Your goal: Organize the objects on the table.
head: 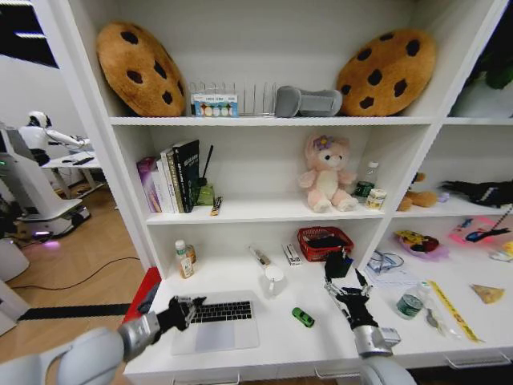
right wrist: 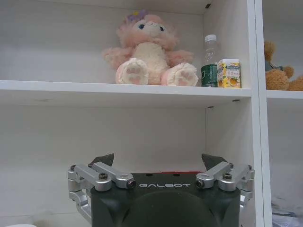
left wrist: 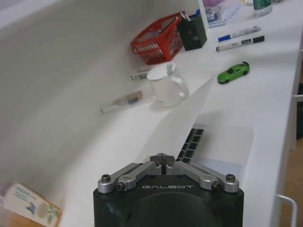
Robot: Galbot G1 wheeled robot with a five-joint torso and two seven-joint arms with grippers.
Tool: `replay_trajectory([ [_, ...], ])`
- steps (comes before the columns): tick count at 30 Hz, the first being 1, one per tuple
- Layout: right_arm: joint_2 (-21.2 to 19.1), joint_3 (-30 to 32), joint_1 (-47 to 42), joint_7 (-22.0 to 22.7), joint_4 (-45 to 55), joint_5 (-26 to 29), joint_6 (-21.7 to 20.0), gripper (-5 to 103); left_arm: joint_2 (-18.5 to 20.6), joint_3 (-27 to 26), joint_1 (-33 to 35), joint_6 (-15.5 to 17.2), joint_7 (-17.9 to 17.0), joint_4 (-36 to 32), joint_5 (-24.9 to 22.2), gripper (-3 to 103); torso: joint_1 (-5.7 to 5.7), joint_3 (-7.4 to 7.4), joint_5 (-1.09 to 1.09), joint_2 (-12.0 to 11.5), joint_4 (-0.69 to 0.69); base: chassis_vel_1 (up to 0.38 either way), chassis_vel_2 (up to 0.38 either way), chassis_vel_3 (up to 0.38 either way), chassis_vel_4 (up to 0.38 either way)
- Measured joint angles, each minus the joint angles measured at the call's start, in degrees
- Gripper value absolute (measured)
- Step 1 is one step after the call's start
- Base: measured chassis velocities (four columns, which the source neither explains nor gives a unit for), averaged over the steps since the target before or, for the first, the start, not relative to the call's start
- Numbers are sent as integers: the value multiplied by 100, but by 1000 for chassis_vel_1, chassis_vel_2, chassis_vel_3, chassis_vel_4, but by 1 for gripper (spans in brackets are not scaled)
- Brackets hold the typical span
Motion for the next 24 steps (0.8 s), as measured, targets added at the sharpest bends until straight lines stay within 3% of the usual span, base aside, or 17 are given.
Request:
replay_trajectory([
  [6,-67,25,15,31,-3,41,-34,100,-345,48,450,-16,-38,367,300,0,0,0,1,0,0,0,0,0,0],
  [13,-130,-11,-16,45,-6,16,-104,100,-860,-162,513,-6,-293,524,145,-2,0,0,1,0,0,0,0,0,0],
  [15,-152,-16,-37,45,14,15,-123,100,-995,-392,544,1,-343,497,29,3,0,0,1,0,-2,0,0,0,0],
  [16,-192,-24,-88,41,48,15,-145,100,-1225,-817,650,13,-385,450,-103,8,0,0,2,0,-2,0,0,0,0],
  [17,-192,-24,-88,41,48,15,-145,100,-1225,-817,650,13,-385,450,-103,8,0,0,2,0,-2,0,0,0,0],
  [19,-297,-9,-323,-89,173,4,-194,100,-1767,-1555,725,18,-493,343,-188,19,0,0,2,0,1,0,0,0,0],
  [20,-297,-9,-323,-89,173,4,-194,100,-1767,-1555,725,18,-493,343,-188,19,0,0,2,0,1,0,0,0,0],
  [23,-402,71,-827,-236,420,56,-172,100,-2503,-2153,689,60,-620,187,-437,35,0,0,1,0,-5,0,0,0,0],
  [24,-402,71,-827,-236,420,56,-172,100,-2503,-2153,689,60,-620,187,-437,35,0,0,1,0,-5,0,0,0,0],
])
